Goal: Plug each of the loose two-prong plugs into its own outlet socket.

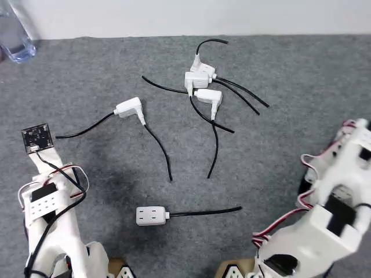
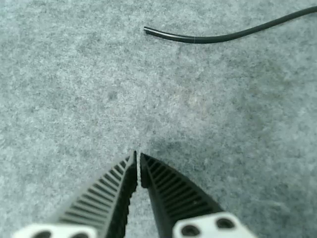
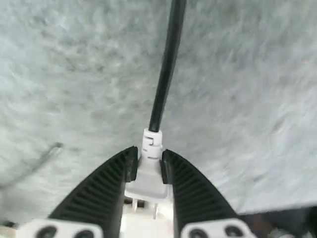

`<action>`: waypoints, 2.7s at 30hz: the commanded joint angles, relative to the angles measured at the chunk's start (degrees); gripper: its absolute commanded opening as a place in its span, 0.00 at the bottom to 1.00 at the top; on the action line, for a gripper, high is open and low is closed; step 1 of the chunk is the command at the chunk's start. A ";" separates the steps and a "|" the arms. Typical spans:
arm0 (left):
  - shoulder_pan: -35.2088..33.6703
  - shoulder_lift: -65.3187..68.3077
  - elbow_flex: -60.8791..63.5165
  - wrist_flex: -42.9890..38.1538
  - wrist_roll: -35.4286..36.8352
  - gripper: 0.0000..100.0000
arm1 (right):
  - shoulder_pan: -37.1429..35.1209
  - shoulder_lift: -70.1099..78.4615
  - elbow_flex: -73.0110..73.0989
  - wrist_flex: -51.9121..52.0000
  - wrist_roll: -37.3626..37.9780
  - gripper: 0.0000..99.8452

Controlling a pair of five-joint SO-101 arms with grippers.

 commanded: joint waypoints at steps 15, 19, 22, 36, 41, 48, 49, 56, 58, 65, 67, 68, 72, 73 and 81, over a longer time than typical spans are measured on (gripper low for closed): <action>1.76 -1.05 -0.31 -1.23 0.09 0.01 | -23.16 0.31 -3.69 -6.02 -45.45 0.01; 1.76 -1.05 -0.31 -1.41 0.09 0.01 | -23.25 0.31 -3.96 -6.99 -47.91 0.01; 1.76 -1.05 -0.40 -1.41 0.09 0.01 | -22.11 0.48 -3.52 -10.51 -50.99 0.01; 1.85 -1.05 -0.31 -2.20 0.09 0.01 | -25.27 9.01 -4.40 -13.41 -50.81 0.29; 1.85 -1.05 -0.31 -2.37 0.09 0.01 | -28.00 6.20 -12.04 -4.79 -40.00 0.30; 1.85 -1.05 -0.31 -2.37 0.09 0.01 | -29.32 -0.84 -27.69 1.54 -8.62 0.27; 1.85 -1.05 -0.31 -2.37 0.09 0.01 | -29.05 -1.01 -28.31 1.45 -4.04 0.26; 1.85 -1.05 -0.31 -2.37 0.09 0.01 | -25.19 1.80 -28.31 4.53 27.87 0.17; 1.93 -1.05 -0.31 -2.37 0.09 0.01 | -23.69 1.01 -27.96 4.62 34.20 0.17; 1.93 -1.05 -0.31 -2.37 0.09 0.01 | -17.45 -7.78 -27.96 4.09 58.20 0.17; 1.93 -1.05 -0.31 -2.46 0.09 0.01 | -13.58 -10.24 -27.96 4.09 64.18 0.17; 1.93 -1.05 -0.31 -2.46 0.09 0.01 | -11.38 -11.30 -27.78 4.09 67.60 0.17; 1.93 -1.05 -0.31 -2.46 0.09 0.01 | -0.75 -12.44 -26.90 4.18 81.58 0.17; 1.93 -1.05 -0.31 -2.46 0.09 0.01 | 1.98 -12.09 -26.11 4.09 84.92 0.17; 1.93 -1.05 -0.31 -2.37 0.09 0.01 | 11.47 -3.38 -19.16 4.09 102.42 0.17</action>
